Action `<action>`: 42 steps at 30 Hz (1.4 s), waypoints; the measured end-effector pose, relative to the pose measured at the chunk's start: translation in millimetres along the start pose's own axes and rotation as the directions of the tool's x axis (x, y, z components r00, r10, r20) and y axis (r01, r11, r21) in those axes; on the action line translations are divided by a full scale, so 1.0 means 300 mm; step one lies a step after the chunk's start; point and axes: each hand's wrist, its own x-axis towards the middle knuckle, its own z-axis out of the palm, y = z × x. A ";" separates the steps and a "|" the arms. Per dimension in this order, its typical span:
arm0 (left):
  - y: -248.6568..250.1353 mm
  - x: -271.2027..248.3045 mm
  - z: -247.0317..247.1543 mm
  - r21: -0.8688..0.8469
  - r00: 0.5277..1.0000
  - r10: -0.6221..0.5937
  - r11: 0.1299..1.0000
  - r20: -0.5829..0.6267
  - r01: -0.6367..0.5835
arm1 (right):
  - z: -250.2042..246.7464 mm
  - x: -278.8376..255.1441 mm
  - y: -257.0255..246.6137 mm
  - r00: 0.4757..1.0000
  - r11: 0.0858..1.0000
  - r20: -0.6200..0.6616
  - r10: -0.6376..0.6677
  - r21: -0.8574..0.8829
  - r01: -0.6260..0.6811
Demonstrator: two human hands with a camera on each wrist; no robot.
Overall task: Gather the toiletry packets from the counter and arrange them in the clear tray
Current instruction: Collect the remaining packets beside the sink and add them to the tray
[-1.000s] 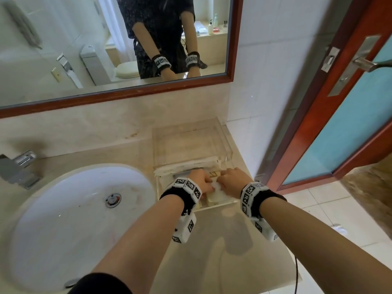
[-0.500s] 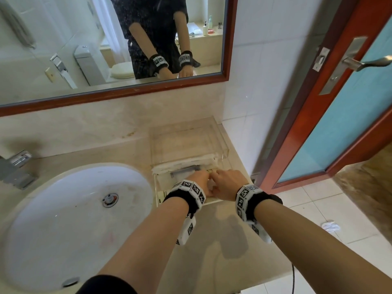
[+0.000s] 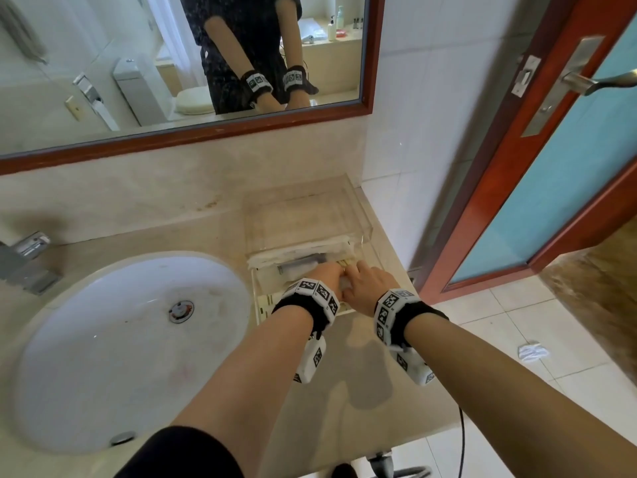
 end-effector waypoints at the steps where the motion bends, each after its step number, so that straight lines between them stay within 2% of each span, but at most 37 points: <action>1: 0.003 -0.002 -0.001 0.005 1.000 0.000 1.000 0.008 0.000 | 0.000 -0.001 0.000 1.000 1.000 0.002 0.000 0.008 0.000; 5: 0.002 -0.011 0.000 0.055 1.000 0.008 0.998 0.003 -0.008 | -0.017 -0.004 -0.008 1.000 0.999 0.020 0.022 -0.043 -0.021; 8: -0.018 -0.029 -0.006 0.060 1.000 -0.001 0.998 -0.019 0.003 | -0.040 -0.005 -0.026 0.998 0.993 -0.060 -0.011 -0.119 0.004; 11: -0.068 -0.067 -0.050 -0.004 0.993 0.017 1.000 -0.119 -0.018 | -0.087 0.016 -0.078 0.980 0.985 -0.170 -0.108 -0.154 0.082; 15: -0.214 -0.161 -0.141 -0.069 0.964 -0.025 0.998 -0.265 0.007 | -0.146 0.072 -0.236 0.955 0.967 -0.196 -0.223 -0.170 0.191; 18: -0.377 -0.237 -0.200 -0.132 0.935 -0.101 0.989 -0.340 0.059 | -0.150 0.122 -0.394 0.933 0.941 -0.175 -0.313 -0.192 0.280; 22: -0.628 -0.377 -0.235 -0.191 0.905 -0.231 0.966 -0.358 0.171 | -0.113 0.172 -0.631 0.897 0.880 -0.108 -0.430 -0.271 0.390; 27: -0.985 -0.613 -0.255 -0.241 0.844 -0.424 0.902 -0.330 0.359 | -0.058 0.213 -1.031 0.786 0.756 -0.037 -0.618 -0.304 0.580; 29: -1.139 -0.714 -0.263 -0.256 0.804 -0.500 0.863 -0.322 0.435 | -0.034 0.224 -1.203 0.743 0.716 -0.031 -0.669 -0.293 0.633; 34: -1.484 -0.934 -0.308 -0.323 0.693 -0.644 0.764 -0.324 0.559 | 0.022 0.263 -1.579 0.682 0.661 0.000 -0.732 -0.245 0.709; 40: -1.833 -1.102 -0.353 -0.284 0.607 -0.741 0.671 -0.286 0.685 | 0.088 0.336 -1.961 0.642 0.623 0.040 -0.765 -0.207 0.755; 42: -1.932 -1.142 -0.345 -0.235 0.602 -0.758 0.651 -0.252 0.722 | 0.112 0.360 -2.065 0.645 0.623 0.062 -0.761 -0.204 0.755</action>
